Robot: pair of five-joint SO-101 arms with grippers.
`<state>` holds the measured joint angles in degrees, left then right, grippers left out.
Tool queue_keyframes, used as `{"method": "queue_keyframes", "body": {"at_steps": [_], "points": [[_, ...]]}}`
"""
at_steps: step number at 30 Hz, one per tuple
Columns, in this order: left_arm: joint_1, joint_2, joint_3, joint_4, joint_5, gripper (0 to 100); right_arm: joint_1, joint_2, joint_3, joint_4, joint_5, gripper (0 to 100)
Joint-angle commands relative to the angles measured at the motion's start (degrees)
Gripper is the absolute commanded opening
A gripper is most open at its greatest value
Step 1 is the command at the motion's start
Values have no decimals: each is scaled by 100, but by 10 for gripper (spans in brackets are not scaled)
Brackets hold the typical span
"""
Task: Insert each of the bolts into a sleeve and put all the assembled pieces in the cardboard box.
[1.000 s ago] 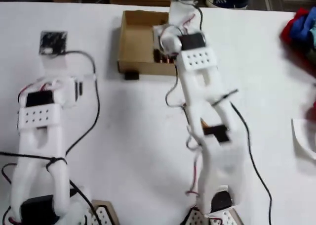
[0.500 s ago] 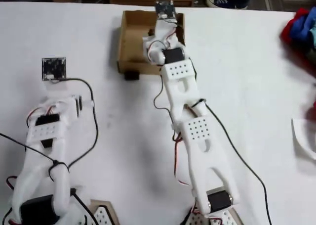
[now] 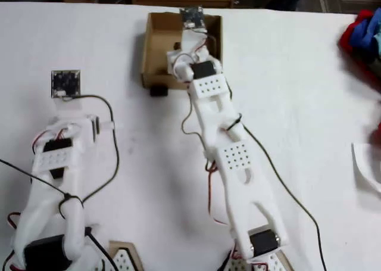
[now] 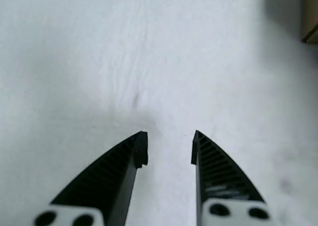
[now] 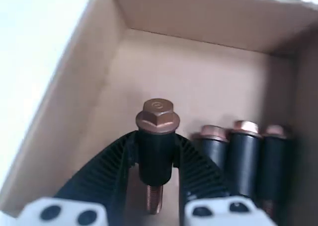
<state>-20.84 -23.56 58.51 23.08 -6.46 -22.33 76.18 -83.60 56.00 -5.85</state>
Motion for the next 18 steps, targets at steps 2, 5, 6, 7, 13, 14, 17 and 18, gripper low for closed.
{"method": "queue_keyframes", "body": {"at_steps": [2, 5, 6, 7, 13, 14, 17, 18], "points": [[-26, -44, -31, -88, -18, 160, -127, -154, 70, -259, 0, 22], [-26, -44, -31, -88, -18, 160, -127, -154, 185, -277, 0, 22], [-26, -44, -31, -88, -18, 160, -110, -154, 211, -277, 0, 22], [-26, -44, -31, -88, -18, 160, -92, -154, 237, -277, 0, 22], [-26, -44, -22, -88, -18, 160, 22, -154, 237, -268, 0, 22], [-26, -44, -22, -88, -18, 160, 48, -154, 237, -242, 0, 23], [-26, -44, -22, -88, -18, 160, 75, -154, 237, -180, 9, 24], [-26, -44, -22, -88, -18, 160, 75, -154, 237, -145, 9, 24]]}}
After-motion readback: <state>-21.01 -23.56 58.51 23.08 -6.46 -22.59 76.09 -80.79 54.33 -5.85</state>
